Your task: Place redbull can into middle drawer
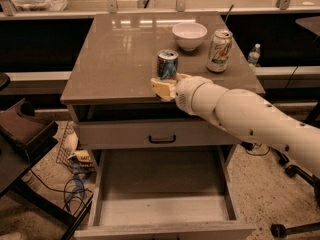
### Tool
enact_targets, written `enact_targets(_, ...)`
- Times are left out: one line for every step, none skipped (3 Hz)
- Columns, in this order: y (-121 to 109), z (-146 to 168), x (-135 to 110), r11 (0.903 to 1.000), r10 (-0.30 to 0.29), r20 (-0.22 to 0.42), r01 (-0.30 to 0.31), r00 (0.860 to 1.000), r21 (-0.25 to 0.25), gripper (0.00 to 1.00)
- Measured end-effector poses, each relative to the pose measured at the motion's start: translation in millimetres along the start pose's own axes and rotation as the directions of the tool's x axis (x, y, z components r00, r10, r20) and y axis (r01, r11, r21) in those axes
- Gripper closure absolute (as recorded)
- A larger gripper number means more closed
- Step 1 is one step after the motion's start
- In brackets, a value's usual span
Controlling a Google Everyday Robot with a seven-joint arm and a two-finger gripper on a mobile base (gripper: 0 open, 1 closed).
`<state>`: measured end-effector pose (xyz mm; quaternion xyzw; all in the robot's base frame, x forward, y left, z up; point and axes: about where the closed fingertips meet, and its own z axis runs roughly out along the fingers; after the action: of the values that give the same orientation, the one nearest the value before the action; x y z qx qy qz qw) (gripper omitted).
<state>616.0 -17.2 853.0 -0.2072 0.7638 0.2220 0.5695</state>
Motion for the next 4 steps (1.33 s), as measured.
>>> enact_targets(0.0,0.0,-0.1,1.0000,0.000,0.000,0.000,1.000,0.000,1.00)
enact_targets(0.0,0.0,-0.1,1.0000,0.000,0.000,0.000,1.000,0.000,1.00)
enact_targets(1.6,0.5,-0.9,1.0000,-0.002,0.000,0.002,1.000,-0.002,0.84)
enact_targets(3.2,1.0,-1.7,1.0000,-0.004,0.001,0.004,1.000,-0.004,0.60)
